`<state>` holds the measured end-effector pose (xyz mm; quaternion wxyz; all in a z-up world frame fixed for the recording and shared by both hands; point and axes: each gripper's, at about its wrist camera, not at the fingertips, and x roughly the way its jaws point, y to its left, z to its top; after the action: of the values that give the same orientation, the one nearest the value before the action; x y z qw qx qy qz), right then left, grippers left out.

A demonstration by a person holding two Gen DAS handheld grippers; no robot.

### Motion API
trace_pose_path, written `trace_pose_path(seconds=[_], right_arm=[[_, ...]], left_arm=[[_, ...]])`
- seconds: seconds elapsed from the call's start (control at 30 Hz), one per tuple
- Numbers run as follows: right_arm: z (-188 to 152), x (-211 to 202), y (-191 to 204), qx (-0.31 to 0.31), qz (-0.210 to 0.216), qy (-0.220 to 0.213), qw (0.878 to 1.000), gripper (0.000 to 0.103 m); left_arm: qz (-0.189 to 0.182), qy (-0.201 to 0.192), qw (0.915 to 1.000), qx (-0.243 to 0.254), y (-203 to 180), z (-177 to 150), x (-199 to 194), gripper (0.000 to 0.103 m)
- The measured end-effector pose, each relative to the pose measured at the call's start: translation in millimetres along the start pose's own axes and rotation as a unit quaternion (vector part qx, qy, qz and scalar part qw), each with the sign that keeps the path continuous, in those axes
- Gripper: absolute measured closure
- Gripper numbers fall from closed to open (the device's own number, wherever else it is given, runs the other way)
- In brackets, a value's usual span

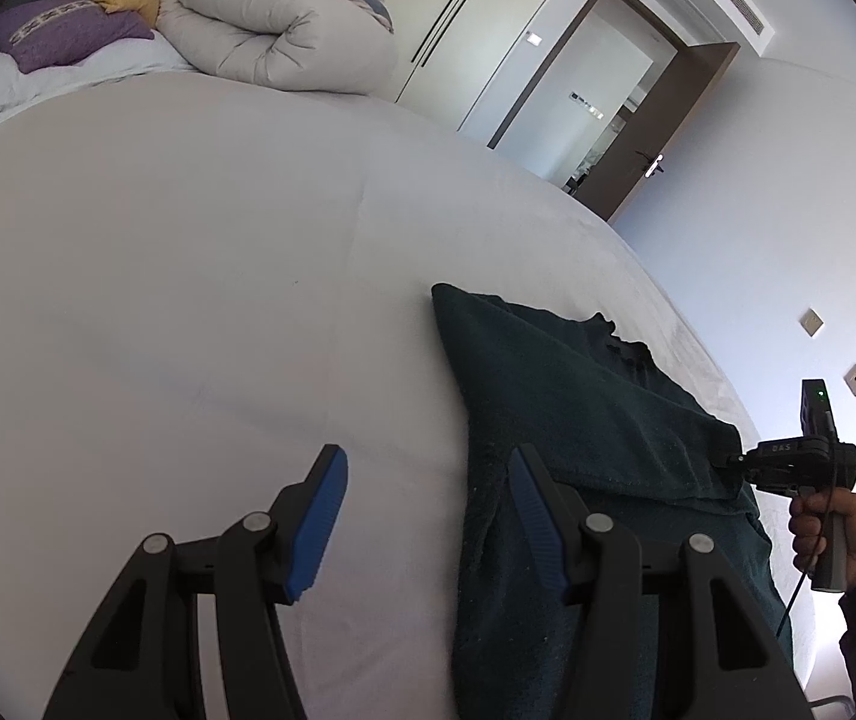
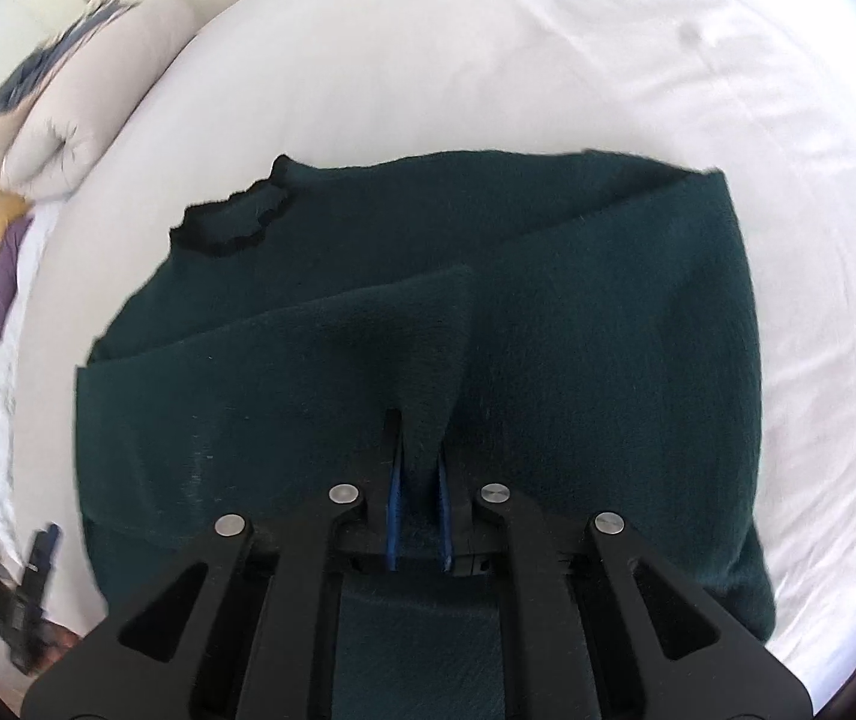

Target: Fold small clothes

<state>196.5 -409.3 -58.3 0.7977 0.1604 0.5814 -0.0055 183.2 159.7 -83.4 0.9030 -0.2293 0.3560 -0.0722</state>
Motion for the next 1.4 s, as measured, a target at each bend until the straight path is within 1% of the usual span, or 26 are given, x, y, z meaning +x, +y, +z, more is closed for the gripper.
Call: trace_pose_path(seconds=[0.1, 0.17, 0.37, 0.43, 0.5, 0.6, 0.63, 0.67, 0.7, 0.73, 0.8, 0.83, 0.9, 0.93, 0.97, 1.0, 1.03, 1.07, 1.1, 1.17, 1.2, 1.23, 1.27, 1.3, 1.37, 1.4], right_arm=[[-3, -2, 6, -0.017, -0.014, 0.003, 1.0, 0.094], [-3, -1, 3, -0.011, -0.015, 0.006, 1.0, 0.092], [-5, -2, -34, 0.089, 0.043, 0.013, 0.995, 0.09], [-5, -6, -41, 0.113, 0.045, 0.016, 0.992, 0.09], [-5, -15, -46, 0.126, 0.026, 0.007, 0.992, 0.089], [-7, -42, -52, 0.14, -0.03, -0.038, 0.989, 0.088], [-8, -53, -52, 0.141, -0.041, -0.059, 0.987, 0.088], [-9, -61, -52, 0.137, -0.034, -0.075, 0.987, 0.088], [-7, -67, -45, 0.125, -0.015, -0.089, 0.988, 0.088], [-7, -71, -30, 0.098, 0.023, -0.099, 0.99, 0.088], [-6, -69, -1, 0.049, 0.082, -0.096, 0.991, 0.088], [-6, -62, 21, 0.016, 0.124, -0.081, 0.989, 0.088], [-6, -42, 47, -0.009, 0.196, -0.044, 0.98, 0.087], [-7, -32, 54, -0.013, 0.221, -0.03, 0.975, 0.085], [-8, -17, 60, -0.014, 0.235, -0.017, 0.972, 0.076], [-8, 0, 60, -0.008, 0.231, -0.007, 0.973, 0.058], [-9, 15, 53, 0.009, 0.214, -0.002, 0.977, 0.047], [-11, 25, 42, 0.028, 0.196, 0.0, 0.98, 0.044], [-14, 33, 24, 0.056, 0.215, -0.01, 0.975, 0.054], [-20, 27, 0, 0.081, 0.255, -0.029, 0.963, 0.061], [-26, 18, -14, 0.095, 0.251, -0.039, 0.962, 0.058], [-32, 4, -27, 0.105, 0.237, -0.053, 0.964, 0.057], [-39, -9, -37, 0.109, 0.218, -0.066, 0.968, 0.052], [-49, -24, -46, 0.108, 0.199, -0.08, 0.971, 0.044], [-75, -59, -64, 0.095, 0.179, -0.105, 0.973, 0.036], [-94, -79, -74, 0.083, 0.174, -0.108, 0.975, 0.036]], left_arm=[[0.001, 0.002, 1.0, -0.001, 1, 0, 1, 0.045], [0.001, 0.003, 1.0, 0.0, 1, 0, 1, 0.045], [0.006, 0.006, 1.0, 0.0, 1, 1, 1, 0.045], [0.007, 0.007, 0.9999, 0.001, 2, 1, 1, 0.045], [0.009, 0.007, 0.9999, 0.002, 2, 0, 0, 0.045], [0.009, 0.005, 0.9999, 0.002, 2, 1, -1, 0.045], [0.009, 0.005, 0.9999, 0.002, 2, 1, -1, 0.044], [0.009, 0.006, 0.9999, 0.002, 2, 1, -1, 0.043], [0.008, 0.008, 0.9999, 0.002, 2, 0, 0, 0.043], [0.008, 0.01, 0.9999, 0.003, 1, -1, 1, 0.043], [0.009, 0.015, 0.9998, 0.009, -2, -3, 3, 0.043], [0.009, 0.018, 0.9997, 0.012, -4, -4, 5, 0.043], [0.008, 0.023, 0.9995, 0.019, -8, -7, 6, 0.038], [0.008, 0.024, 0.9994, 0.023, -10, -8, 7, 0.037], [0.007, 0.026, 0.9993, 0.026, -12, -9, 7, 0.036], [0.005, 0.029, 0.9991, 0.031, -14, -9, 9, 0.036], [0.005, 0.031, 0.999, 0.033, -15, -9, 10, 0.036], [0.004, 0.032, 0.9989, 0.035, -16, -9, 10, 0.036], [0.003, 0.034, 0.9988, 0.035, -16, -9, 10, 0.036], [0.0, 0.034, 0.9989, 0.031, -14, -8, 8, 0.036], [-0.004, 0.033, 0.999, 0.029, -13, -8, 6, 0.035], [-0.009, 0.034, 0.999, 0.026, -12, -8, 3, 0.033], [-0.015, 0.038, 0.9989, 0.023, -12, -9, -2, 0.028], [-0.019, 0.04, 0.9988, 0.022, -12, -13, -7, 0.025], [-0.025, 0.048, 0.9983, 0.021, -13, -20, -18, 0.021], [-0.027, 0.059, 0.9976, 0.021, -15, -25, -25, 0.02]])
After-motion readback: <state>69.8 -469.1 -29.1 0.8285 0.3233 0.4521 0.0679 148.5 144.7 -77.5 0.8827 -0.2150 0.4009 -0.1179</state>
